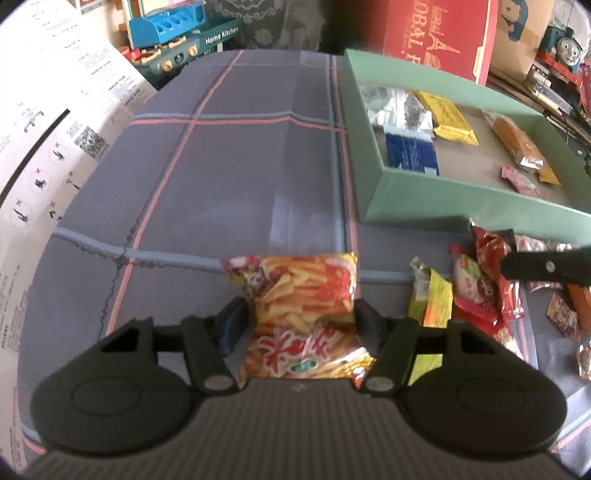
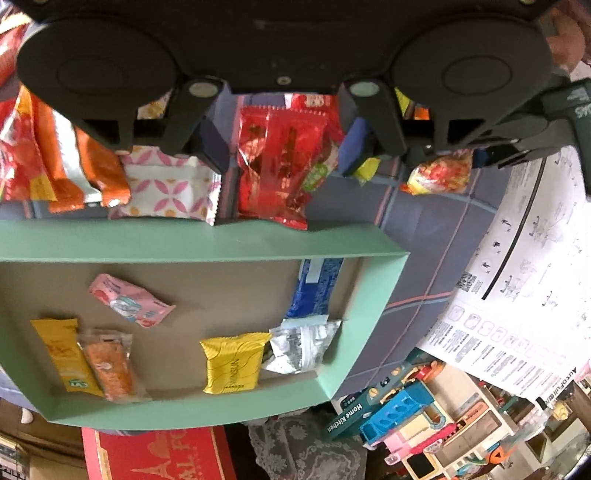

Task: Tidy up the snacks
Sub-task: 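Grasp the orange chip bag with the left gripper while the right gripper grasps the red packet, then carry both packets into the green box and open both grippers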

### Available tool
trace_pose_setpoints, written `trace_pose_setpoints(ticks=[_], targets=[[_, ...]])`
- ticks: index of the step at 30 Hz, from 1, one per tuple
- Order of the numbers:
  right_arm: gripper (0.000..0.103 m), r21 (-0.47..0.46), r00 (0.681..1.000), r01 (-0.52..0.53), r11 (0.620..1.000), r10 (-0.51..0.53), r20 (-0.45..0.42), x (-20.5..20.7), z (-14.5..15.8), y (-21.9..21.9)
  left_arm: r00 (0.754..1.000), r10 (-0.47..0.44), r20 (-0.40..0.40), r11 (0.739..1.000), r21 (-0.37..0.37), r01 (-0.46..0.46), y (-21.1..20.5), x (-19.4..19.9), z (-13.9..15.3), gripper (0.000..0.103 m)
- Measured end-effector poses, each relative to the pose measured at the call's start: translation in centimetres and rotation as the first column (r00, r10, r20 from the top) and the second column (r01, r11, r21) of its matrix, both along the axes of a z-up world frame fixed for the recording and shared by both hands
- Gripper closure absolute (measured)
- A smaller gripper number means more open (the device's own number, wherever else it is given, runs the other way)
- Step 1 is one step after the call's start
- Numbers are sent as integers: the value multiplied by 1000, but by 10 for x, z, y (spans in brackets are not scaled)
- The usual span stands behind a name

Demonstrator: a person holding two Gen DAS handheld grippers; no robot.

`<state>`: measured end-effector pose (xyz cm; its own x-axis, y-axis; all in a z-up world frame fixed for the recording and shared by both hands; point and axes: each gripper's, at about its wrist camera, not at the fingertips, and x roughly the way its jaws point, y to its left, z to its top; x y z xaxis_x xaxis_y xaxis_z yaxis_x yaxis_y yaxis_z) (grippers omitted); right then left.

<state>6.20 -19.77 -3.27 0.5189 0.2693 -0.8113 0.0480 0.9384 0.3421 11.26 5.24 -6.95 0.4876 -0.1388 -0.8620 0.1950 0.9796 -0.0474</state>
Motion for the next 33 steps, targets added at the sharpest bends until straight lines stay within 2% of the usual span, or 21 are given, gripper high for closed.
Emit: trace_pose_setpoints(ticks=[6, 9, 10, 11, 14, 16, 24, 33], targets=[[36, 27, 999, 13, 1000, -12, -38, 13, -19, 0, 1000, 1, 7, 1000, -6, -1, 5, -3, -2, 26], [40, -2, 1000, 5, 1000, -5, -7, 13, -20, 4, 1000, 0, 11, 1000, -6, 0, 5, -3, -3, 23], [52, -16, 1000, -2, 1000, 2, 0, 12, -21, 6, 1000, 0, 12, 1000, -3, 1, 4, -3, -4, 24], [53, -26, 1000, -5, 1000, 5, 6, 12, -21, 8, 1000, 0, 15, 1000, -1, 0, 3, -3, -4, 26], [57, -45, 1000, -18, 999, 18, 14, 10, -20, 11, 1000, -7, 27, 1000, -1, 7, -1, -5, -2, 44], [58, -38, 1000, -22, 999, 23, 12, 7, -18, 11, 1000, -6, 24, 1000, -17, 6, -3, -5, 0, 50], [60, -17, 999, -24, 1000, 25, 45, -10, -1, 3, 1000, 8, 27, 1000, -25, -8, -6, -14, 7, 52], [60, 32, 994, -14, 999, 10, 110, -39, 29, -18, 995, -15, 102, 998, -57, 21, -11, -26, 51, 52]])
